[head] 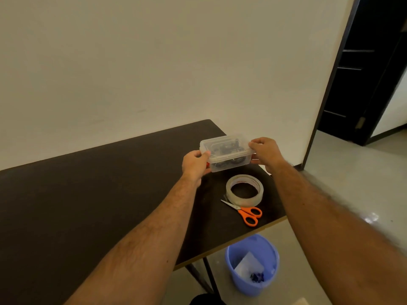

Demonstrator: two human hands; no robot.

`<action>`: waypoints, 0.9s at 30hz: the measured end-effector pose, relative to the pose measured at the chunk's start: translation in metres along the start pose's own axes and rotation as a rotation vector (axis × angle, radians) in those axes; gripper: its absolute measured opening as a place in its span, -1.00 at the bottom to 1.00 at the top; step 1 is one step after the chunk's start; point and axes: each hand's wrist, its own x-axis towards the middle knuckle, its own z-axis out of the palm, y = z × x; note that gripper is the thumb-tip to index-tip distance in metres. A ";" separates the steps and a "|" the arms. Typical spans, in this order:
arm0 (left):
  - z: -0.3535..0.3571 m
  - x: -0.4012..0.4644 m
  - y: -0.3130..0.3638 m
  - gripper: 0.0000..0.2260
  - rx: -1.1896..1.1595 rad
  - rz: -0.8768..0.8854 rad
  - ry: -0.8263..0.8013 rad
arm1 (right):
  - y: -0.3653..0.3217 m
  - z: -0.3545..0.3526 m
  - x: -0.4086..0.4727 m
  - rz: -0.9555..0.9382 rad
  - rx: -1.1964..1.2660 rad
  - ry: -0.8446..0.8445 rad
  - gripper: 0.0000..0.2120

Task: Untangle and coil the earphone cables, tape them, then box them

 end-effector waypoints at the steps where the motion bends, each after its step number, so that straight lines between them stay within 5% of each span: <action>1: 0.002 0.001 -0.002 -0.75 0.000 -0.012 0.003 | 0.003 0.000 0.002 0.008 -0.003 0.000 -0.86; 24: 0.000 0.014 -0.023 -0.56 0.184 -0.047 0.027 | 0.017 0.014 -0.004 -0.025 -0.160 0.036 -0.74; 27: -0.012 0.012 -0.021 -0.51 0.312 0.018 0.078 | 0.008 0.016 -0.011 -0.096 -0.295 0.143 -0.55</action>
